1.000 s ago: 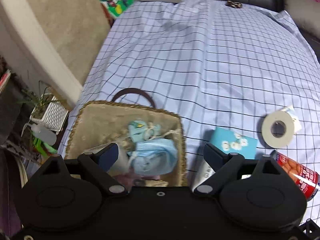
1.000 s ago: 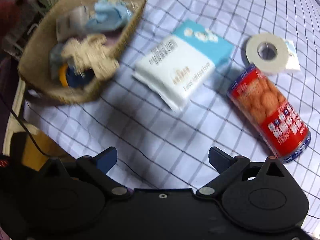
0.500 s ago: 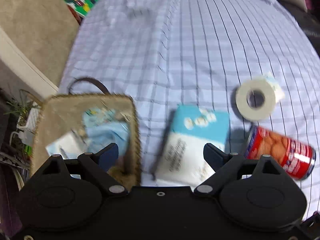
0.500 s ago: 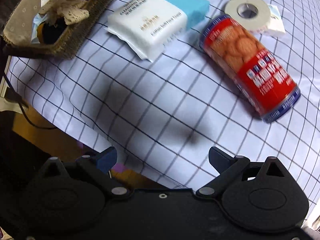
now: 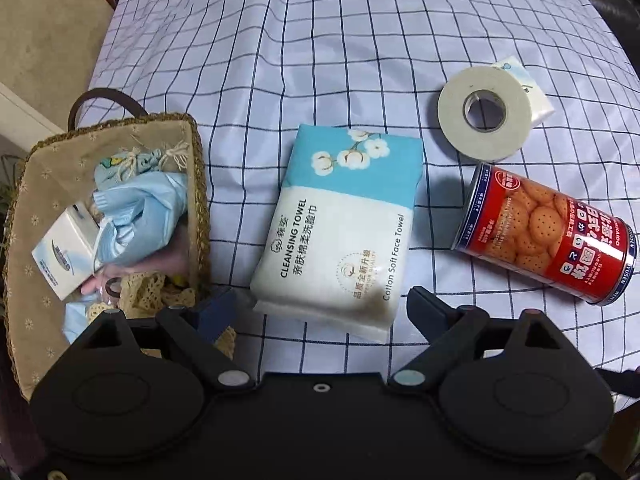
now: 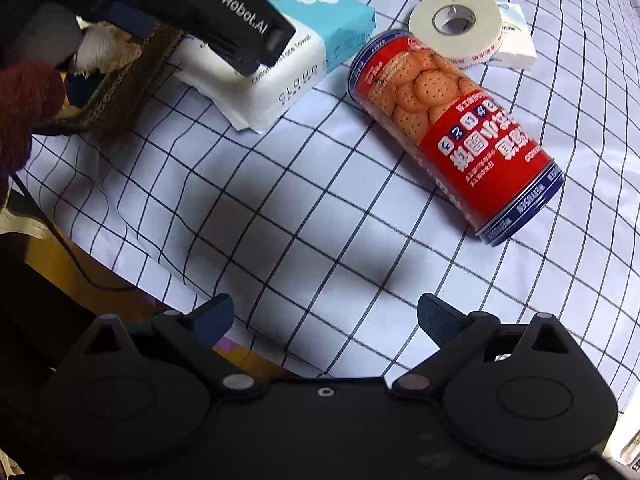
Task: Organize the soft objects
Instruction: 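Withdraw both tools from the basket toward the biscuit can and tape roll, then grasp the white tape roll with the right tool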
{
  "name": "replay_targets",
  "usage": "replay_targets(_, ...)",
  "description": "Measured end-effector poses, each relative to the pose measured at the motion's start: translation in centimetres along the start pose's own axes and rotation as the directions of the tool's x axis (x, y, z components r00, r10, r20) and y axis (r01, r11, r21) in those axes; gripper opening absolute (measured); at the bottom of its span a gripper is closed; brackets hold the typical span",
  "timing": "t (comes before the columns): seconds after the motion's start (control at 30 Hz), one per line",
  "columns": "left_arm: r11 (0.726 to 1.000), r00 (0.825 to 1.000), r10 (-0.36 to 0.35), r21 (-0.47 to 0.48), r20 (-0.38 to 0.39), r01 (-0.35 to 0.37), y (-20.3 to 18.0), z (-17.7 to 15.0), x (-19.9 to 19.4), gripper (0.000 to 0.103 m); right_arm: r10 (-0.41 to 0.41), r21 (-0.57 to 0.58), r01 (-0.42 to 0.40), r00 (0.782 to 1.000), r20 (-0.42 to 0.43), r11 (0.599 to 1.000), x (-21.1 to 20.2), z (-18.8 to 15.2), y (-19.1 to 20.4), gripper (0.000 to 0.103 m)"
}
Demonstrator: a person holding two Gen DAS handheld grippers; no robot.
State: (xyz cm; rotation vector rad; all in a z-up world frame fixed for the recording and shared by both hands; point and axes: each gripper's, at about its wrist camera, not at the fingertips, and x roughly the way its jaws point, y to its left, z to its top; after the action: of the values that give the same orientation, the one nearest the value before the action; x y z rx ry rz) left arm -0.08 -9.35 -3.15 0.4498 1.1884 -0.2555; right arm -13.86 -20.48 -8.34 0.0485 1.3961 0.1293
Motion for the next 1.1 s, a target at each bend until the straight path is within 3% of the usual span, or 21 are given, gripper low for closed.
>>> replay_targets(0.4, 0.996, 0.996, -0.087, 0.000, -0.018, 0.087, 0.5, -0.1, 0.7, 0.090, -0.050, 0.198, 0.045, 0.998, 0.022, 0.979, -0.1, 0.8, -5.0, 0.099)
replay_targets(0.5, 0.997, 0.997, -0.076, -0.004, -0.002, 0.076, 0.7, 0.0, 0.5, 0.090, -0.078, 0.232, 0.068, 0.996, 0.032, 0.970, -0.2, 1.4, -5.8, 0.099)
replay_targets(0.73, 0.995, 0.995, -0.098, -0.035, -0.005, 0.098, 1.7, 0.4, 0.8, 0.090, -0.126, 0.198, 0.095, 0.981, 0.146, 0.975, -1.6, 3.6, -5.6, 0.100)
replay_targets(0.87, 0.994, 0.995, -0.101, -0.046, 0.005, 0.102, 2.1, 0.6, 0.7, 0.089, -0.186, 0.159, 0.159, 0.966, 0.178, 0.974, -1.8, 5.0, -5.0, 0.102)
replay_targets(1.0, 0.989, 0.992, -0.128, -0.069, -0.008, 0.127, 2.7, 1.2, 0.5, 0.089, -0.092, 0.169, 0.061, 0.978, 0.187, 0.984, -1.5, 6.2, -4.9, 0.102)
replay_targets(1.1, 0.988, 0.992, -0.126, -0.091, 0.008, 0.126, 3.3, 1.5, 0.1, 0.089, -0.105, 0.163, 0.072, 0.974, 0.201, 0.984, -1.6, 7.0, -4.4, 0.100)
